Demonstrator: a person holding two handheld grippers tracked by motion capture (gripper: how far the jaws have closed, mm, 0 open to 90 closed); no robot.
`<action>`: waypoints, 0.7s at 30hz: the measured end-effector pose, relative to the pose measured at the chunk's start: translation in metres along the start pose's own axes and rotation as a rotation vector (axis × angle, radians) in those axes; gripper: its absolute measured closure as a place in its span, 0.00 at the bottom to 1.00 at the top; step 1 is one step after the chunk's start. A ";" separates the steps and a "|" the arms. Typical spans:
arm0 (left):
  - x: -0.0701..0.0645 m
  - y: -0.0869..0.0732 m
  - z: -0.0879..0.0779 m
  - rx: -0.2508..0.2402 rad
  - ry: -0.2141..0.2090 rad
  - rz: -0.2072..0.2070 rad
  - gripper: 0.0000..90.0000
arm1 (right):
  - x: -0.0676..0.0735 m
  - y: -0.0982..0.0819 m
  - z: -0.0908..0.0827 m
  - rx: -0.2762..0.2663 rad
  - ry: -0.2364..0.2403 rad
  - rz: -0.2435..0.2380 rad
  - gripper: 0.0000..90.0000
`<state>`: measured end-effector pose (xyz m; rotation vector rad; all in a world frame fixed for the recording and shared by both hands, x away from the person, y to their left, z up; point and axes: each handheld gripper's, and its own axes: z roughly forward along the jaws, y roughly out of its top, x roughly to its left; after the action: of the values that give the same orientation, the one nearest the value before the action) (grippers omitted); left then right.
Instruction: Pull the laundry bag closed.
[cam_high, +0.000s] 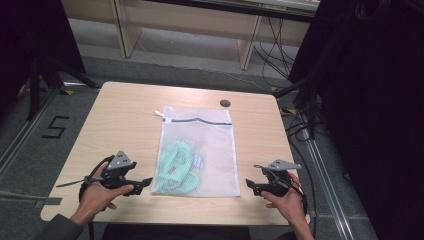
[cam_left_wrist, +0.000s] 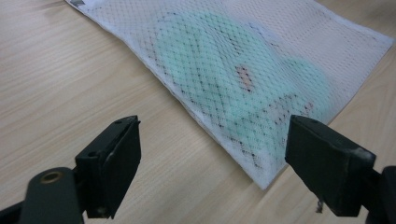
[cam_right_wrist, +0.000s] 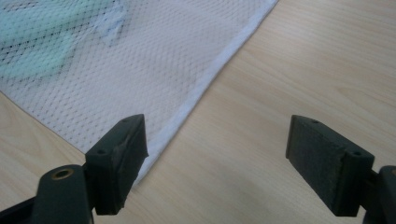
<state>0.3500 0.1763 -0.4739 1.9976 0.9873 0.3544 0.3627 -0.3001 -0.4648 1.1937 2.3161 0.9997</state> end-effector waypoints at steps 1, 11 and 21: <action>0.000 0.000 -0.001 0.014 0.004 0.012 0.20 | 0.000 0.000 0.000 0.000 0.000 0.000 0.27; -0.002 0.001 0.000 0.001 -0.022 0.005 0.26 | 0.006 0.003 0.004 0.008 0.025 0.005 0.29; -0.017 0.005 0.008 0.013 -0.043 0.068 0.40 | 0.006 0.009 0.010 0.012 0.041 -0.055 0.34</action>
<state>0.3461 0.1570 -0.4728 2.0456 0.8991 0.3414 0.3703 -0.2876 -0.4651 1.1179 2.3763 1.0013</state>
